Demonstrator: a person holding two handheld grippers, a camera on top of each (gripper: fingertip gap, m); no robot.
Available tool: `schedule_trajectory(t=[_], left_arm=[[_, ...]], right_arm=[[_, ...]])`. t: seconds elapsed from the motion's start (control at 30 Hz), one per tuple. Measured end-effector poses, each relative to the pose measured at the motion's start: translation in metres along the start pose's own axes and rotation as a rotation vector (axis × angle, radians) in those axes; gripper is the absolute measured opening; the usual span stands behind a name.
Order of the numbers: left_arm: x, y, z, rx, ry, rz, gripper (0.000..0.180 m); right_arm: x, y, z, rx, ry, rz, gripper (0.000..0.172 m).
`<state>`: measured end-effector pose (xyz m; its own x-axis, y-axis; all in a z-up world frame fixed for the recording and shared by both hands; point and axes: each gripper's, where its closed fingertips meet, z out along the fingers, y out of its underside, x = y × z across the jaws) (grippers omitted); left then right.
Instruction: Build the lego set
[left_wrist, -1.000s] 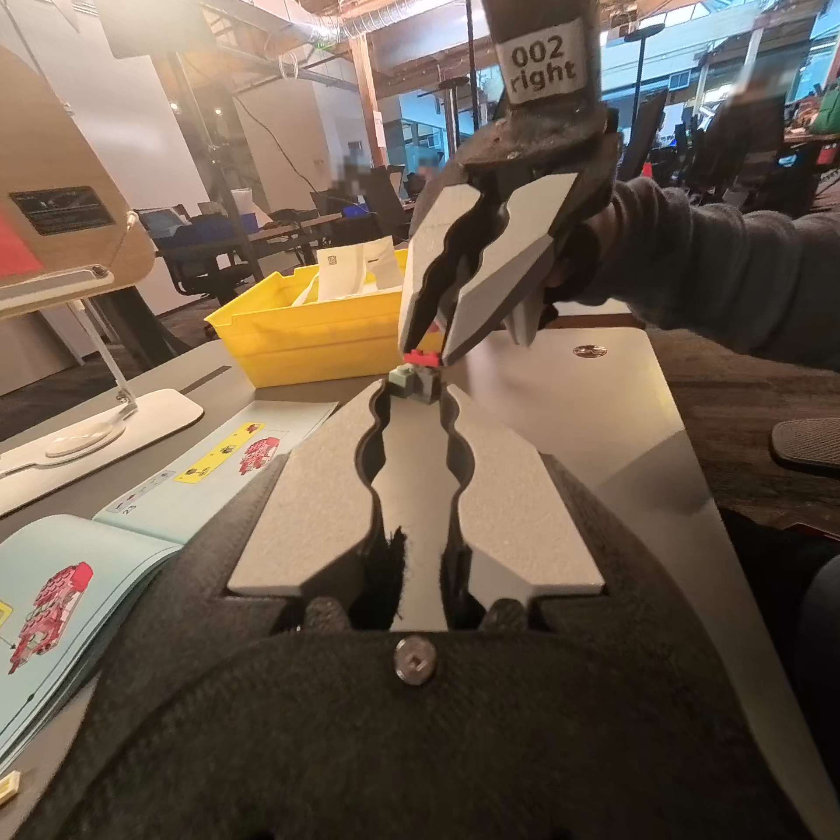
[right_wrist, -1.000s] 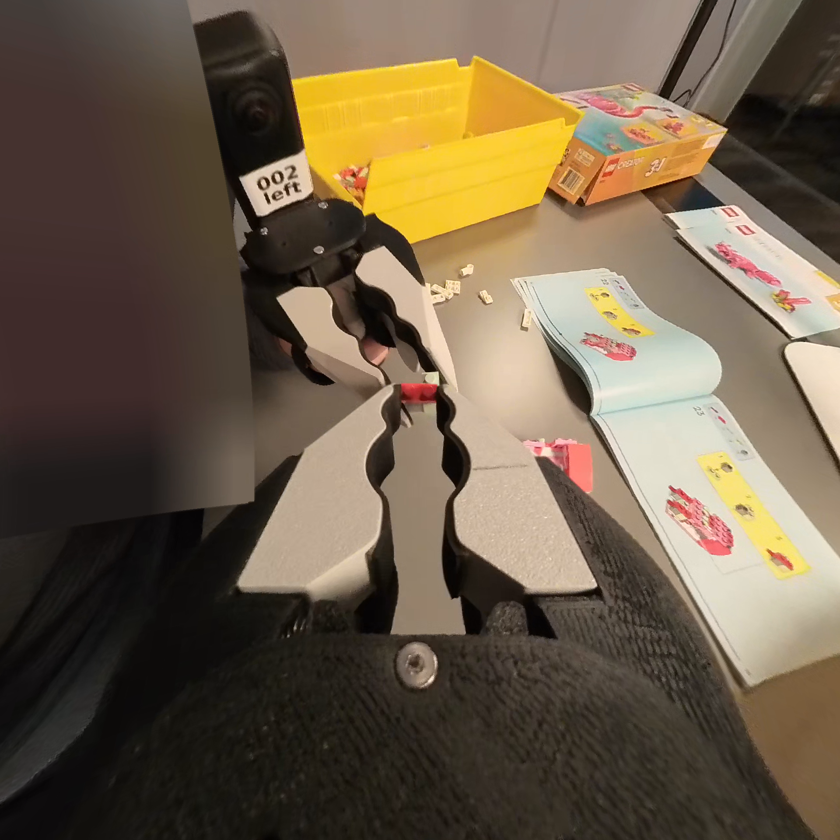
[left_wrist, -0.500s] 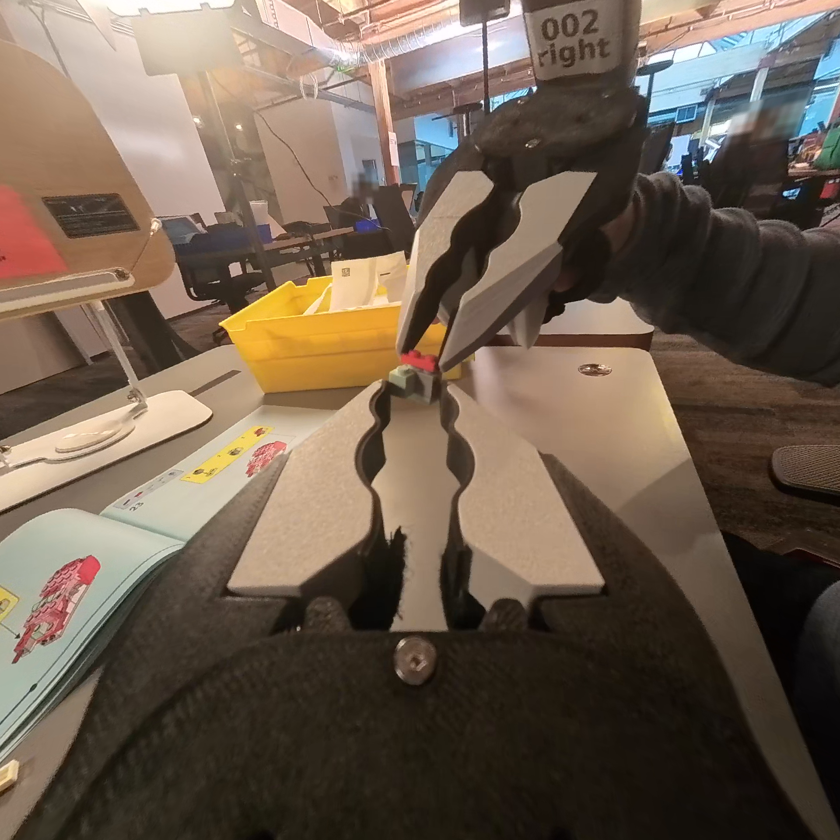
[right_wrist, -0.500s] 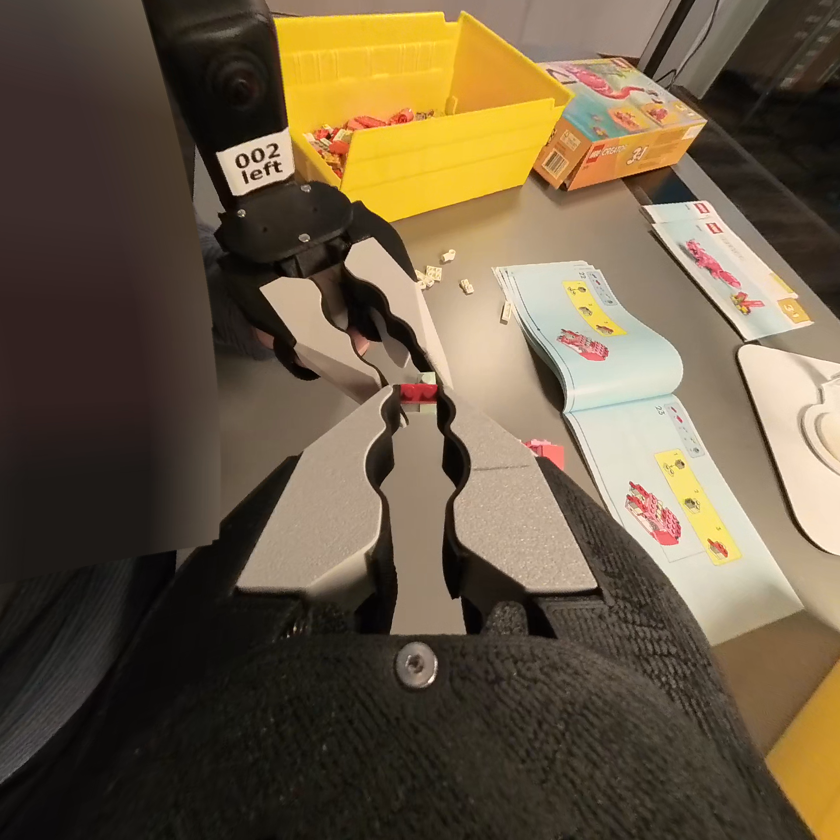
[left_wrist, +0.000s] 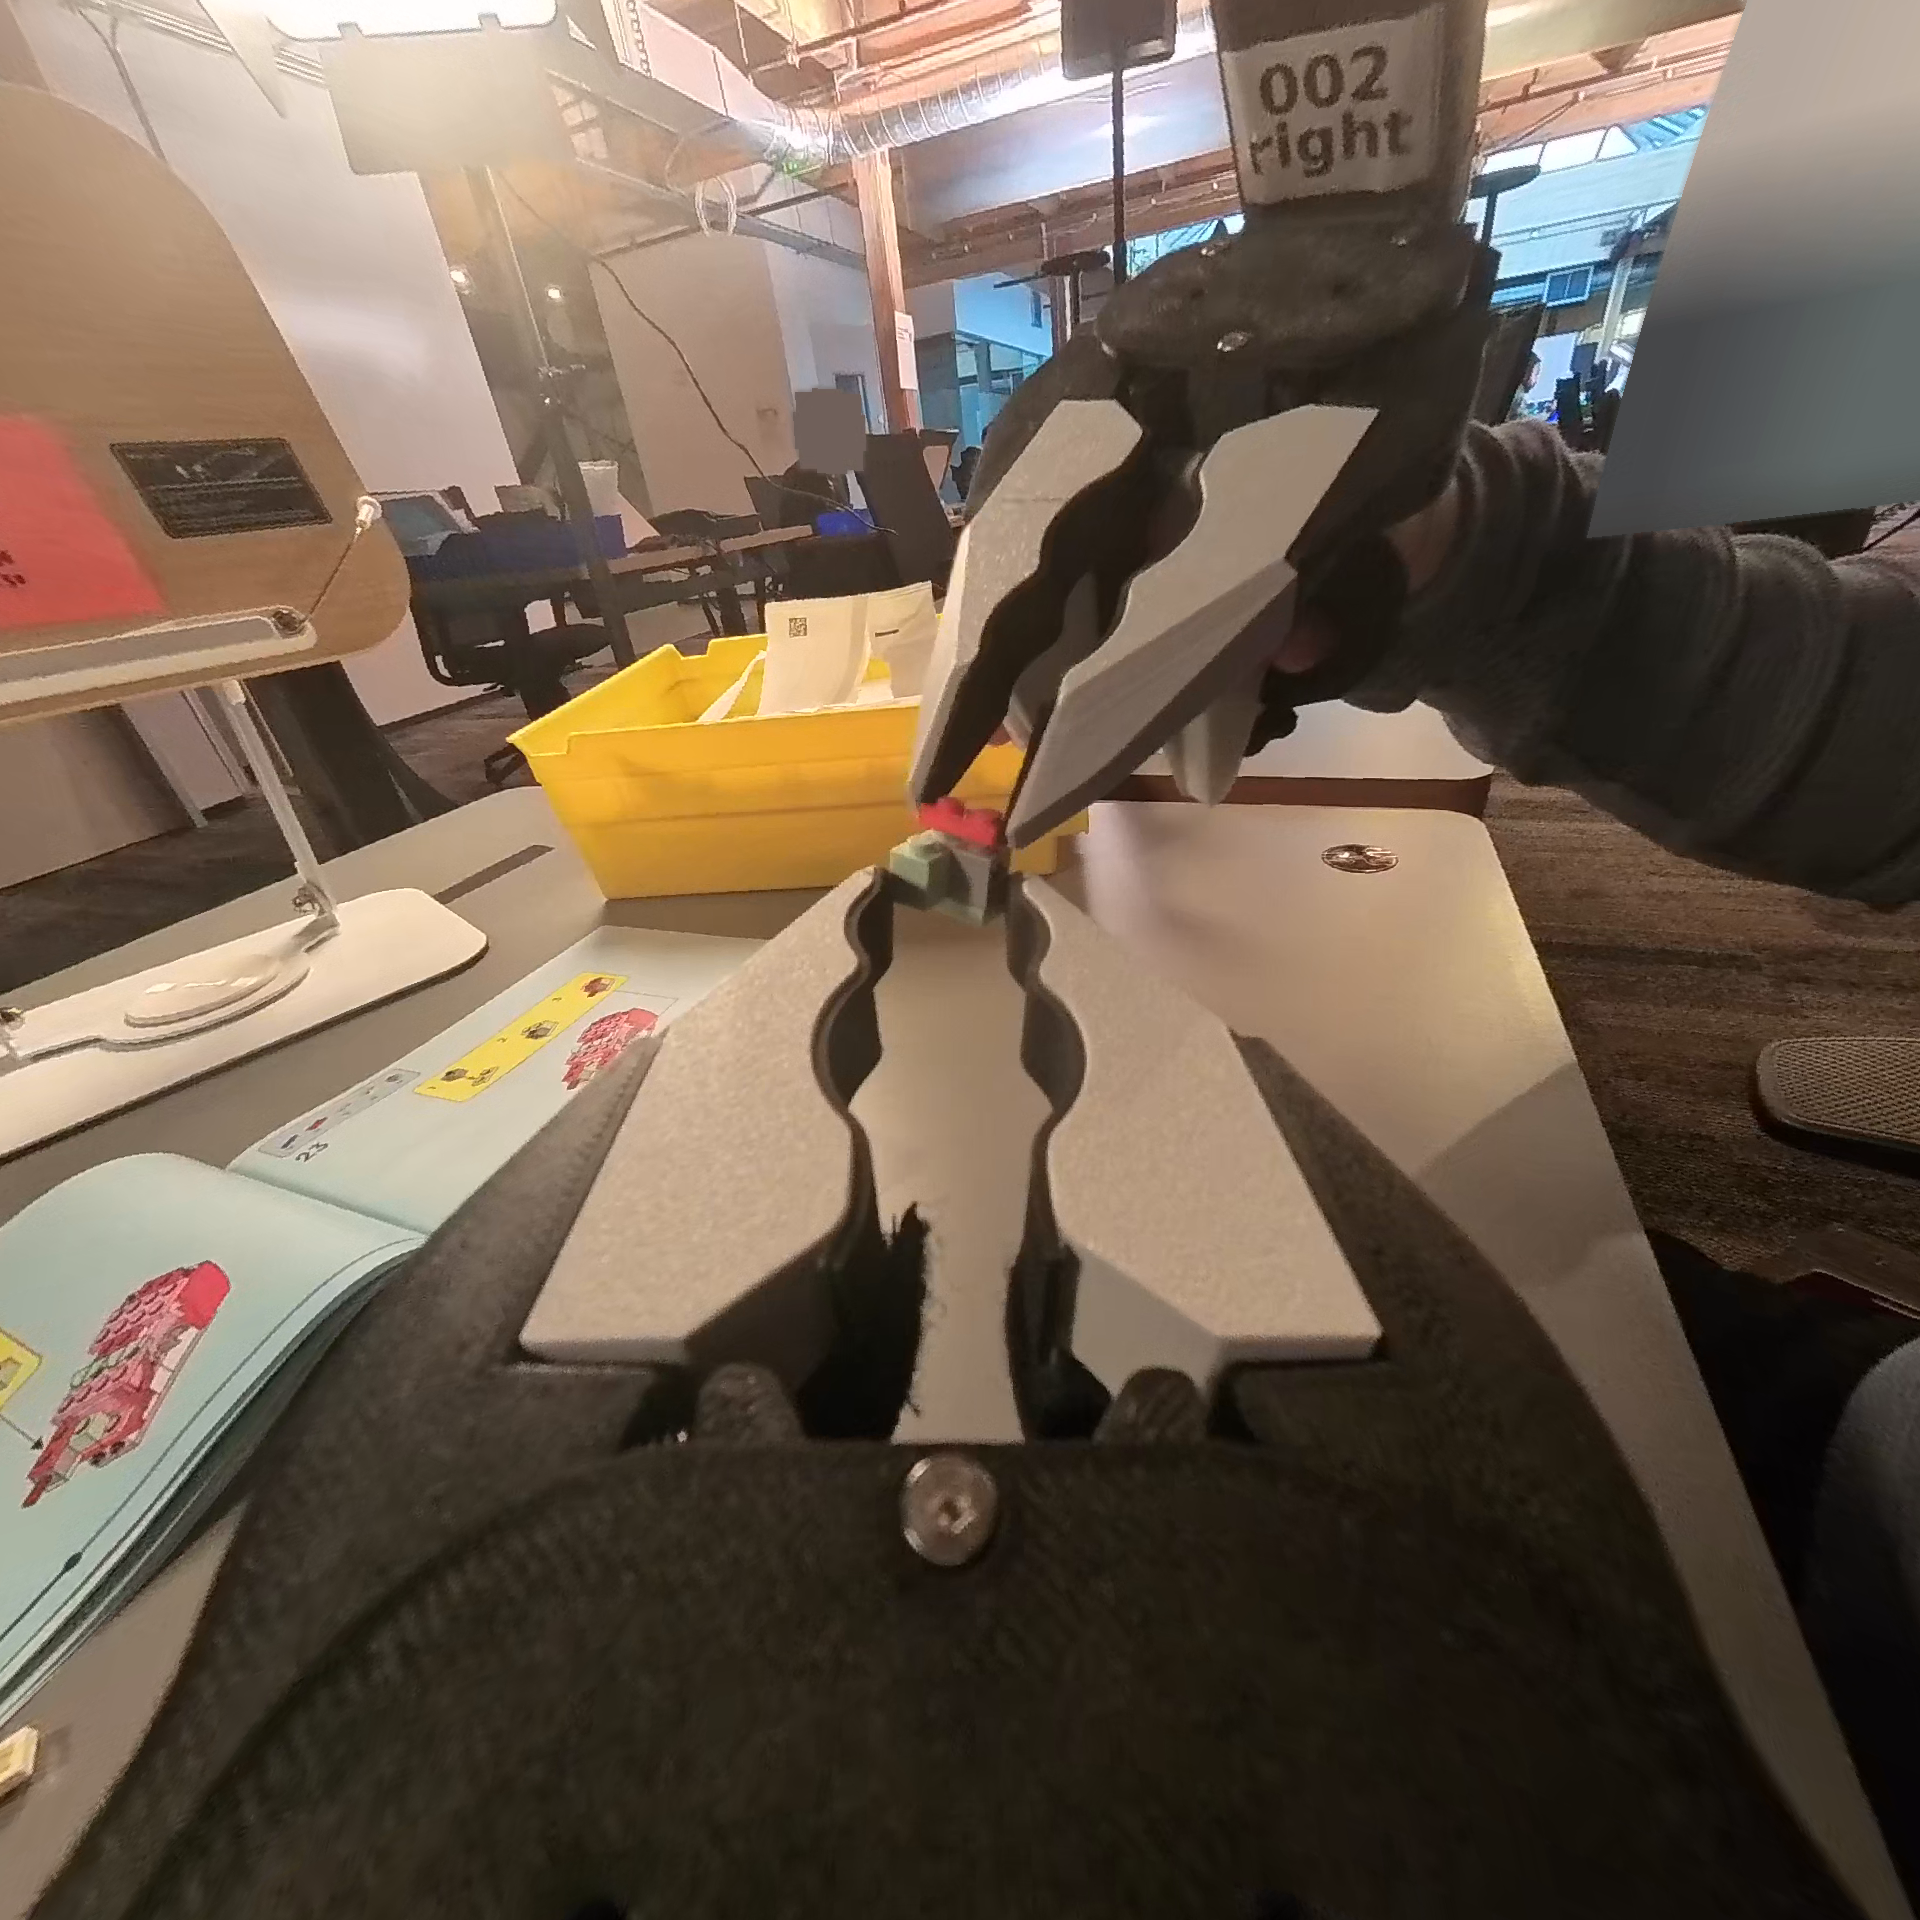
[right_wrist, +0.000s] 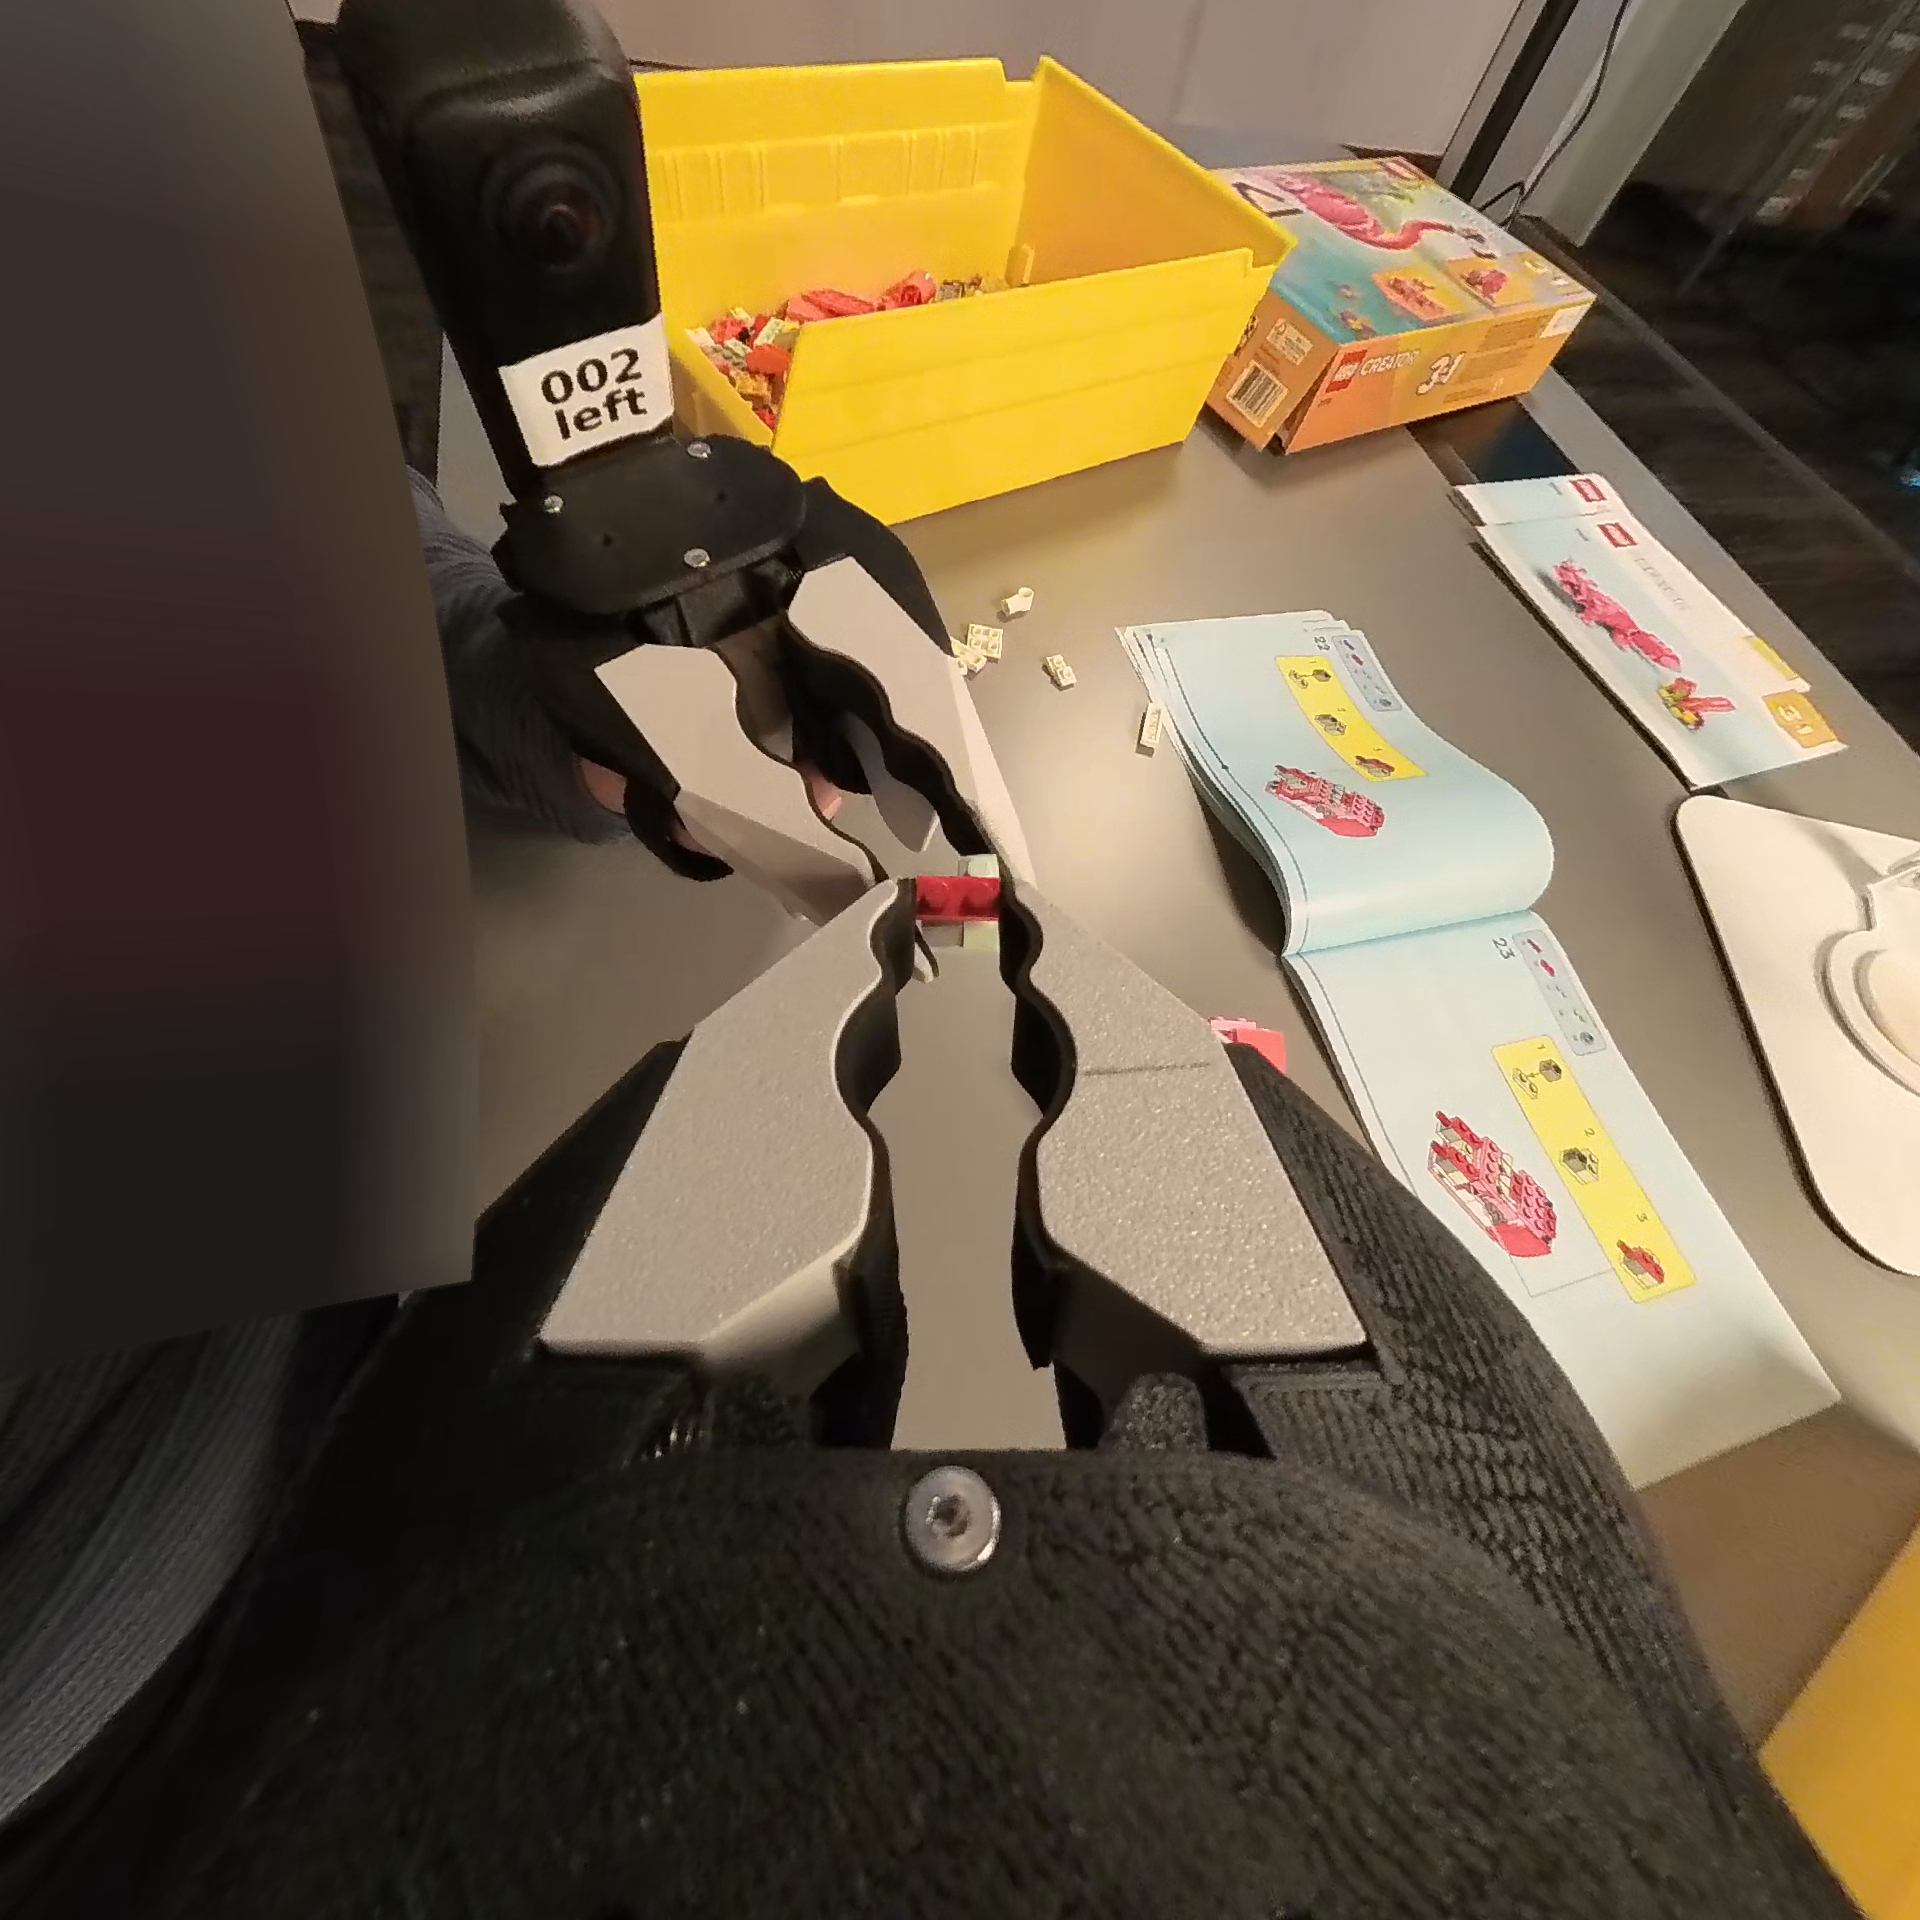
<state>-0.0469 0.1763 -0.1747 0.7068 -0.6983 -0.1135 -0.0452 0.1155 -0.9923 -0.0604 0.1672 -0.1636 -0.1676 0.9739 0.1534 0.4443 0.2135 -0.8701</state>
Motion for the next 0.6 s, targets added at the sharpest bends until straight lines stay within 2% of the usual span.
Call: schedule_trajectory(t=[0.6], left_arm=[[-0.0002,0.0000,-0.0002,0.001,0.005,-0.005,0.020]], right_arm=[[-0.0005,-0.0016,0.0002,0.009,-0.001,0.004,0.020]])
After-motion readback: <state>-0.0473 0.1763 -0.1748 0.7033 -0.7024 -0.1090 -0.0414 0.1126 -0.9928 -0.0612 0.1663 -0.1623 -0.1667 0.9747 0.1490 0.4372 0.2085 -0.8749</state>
